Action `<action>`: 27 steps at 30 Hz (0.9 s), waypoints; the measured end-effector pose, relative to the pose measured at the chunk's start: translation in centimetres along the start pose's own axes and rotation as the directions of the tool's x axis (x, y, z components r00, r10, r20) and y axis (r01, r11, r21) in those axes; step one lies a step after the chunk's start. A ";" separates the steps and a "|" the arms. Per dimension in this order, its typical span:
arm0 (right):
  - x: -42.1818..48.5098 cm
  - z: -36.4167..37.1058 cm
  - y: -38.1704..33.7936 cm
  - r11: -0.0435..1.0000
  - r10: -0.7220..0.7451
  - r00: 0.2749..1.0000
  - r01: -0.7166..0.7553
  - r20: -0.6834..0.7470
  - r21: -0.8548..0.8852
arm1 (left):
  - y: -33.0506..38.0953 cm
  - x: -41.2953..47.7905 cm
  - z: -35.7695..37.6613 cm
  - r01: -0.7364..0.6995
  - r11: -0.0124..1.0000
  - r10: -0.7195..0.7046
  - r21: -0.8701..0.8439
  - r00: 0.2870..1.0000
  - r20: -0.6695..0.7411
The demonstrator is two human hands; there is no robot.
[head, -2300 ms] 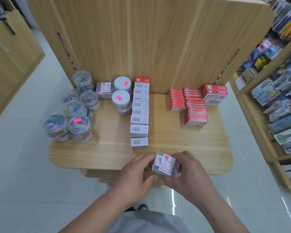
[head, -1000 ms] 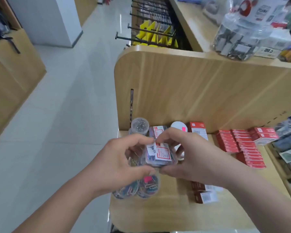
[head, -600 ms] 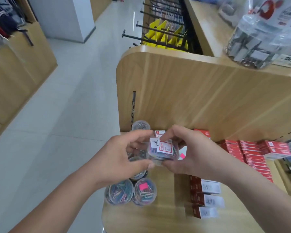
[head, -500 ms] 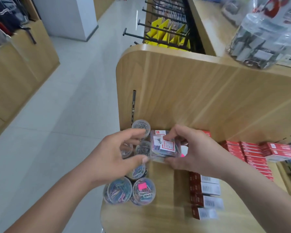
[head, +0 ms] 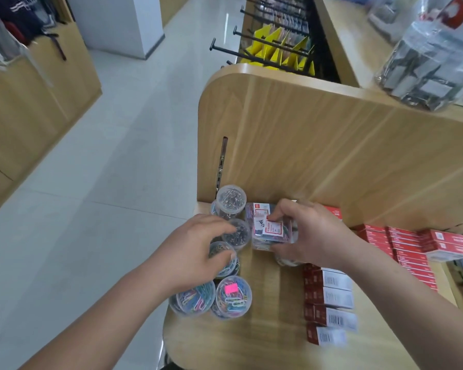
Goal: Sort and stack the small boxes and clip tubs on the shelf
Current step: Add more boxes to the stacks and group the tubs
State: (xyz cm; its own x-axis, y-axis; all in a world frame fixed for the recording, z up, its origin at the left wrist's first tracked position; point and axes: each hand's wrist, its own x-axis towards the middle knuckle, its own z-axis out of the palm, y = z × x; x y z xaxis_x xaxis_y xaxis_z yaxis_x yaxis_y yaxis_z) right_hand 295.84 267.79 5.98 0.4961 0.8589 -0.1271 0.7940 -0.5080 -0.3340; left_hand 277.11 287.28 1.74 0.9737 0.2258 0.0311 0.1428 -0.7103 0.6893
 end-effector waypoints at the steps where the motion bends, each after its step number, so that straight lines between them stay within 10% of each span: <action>1: 0.0 0.4 0.2 1.000 -0.014 1.000 0.014 -0.005 -0.020 | -0.1 0.1 0.2 -0.012 1.000 0.012 0.001 1.000 0.000; 27: 0.2 3.6 -0.3 0.957 -0.154 0.979 0.114 -0.135 -0.267 | -0.5 0.3 0.5 -0.083 0.983 0.067 0.166 0.993 0.102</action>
State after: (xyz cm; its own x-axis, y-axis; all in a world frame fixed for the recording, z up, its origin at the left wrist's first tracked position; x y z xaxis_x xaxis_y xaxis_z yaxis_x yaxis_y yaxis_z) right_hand 294.43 268.38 2.70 0.4107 0.9102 0.0535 0.9101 -0.4057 -0.0850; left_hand 277.41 287.35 1.00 0.9941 0.1085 0.0029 0.0887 -0.8274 0.5545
